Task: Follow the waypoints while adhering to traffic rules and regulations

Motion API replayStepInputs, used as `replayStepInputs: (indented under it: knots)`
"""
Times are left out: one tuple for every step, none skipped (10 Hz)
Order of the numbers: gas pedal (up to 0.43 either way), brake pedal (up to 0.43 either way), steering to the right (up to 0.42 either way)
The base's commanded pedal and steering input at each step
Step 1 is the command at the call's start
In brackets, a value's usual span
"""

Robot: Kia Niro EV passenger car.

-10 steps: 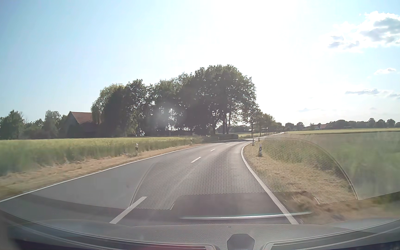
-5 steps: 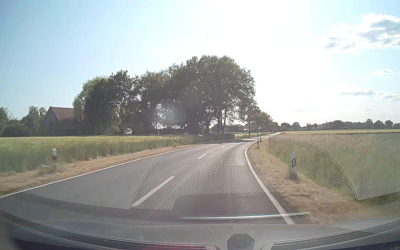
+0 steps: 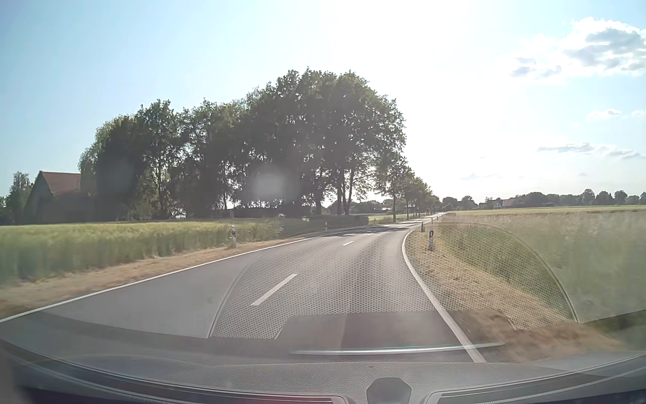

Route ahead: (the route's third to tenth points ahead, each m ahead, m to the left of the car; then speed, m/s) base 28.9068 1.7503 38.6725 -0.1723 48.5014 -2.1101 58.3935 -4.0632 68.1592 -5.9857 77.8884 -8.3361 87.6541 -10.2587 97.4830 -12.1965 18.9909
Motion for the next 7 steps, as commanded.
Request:
replayStepInputs:
  knots:
    - [0.209, 0.006, 0.023]
    - [0.209, 0.006, 0.022]
    - [0.209, 0.006, 0.024]
    - [0.209, 0.006, 0.025]
    - [0.209, 0.006, 0.025]
    - [0.209, 0.006, 0.027]
    - [0.209, 0.006, 0.028]
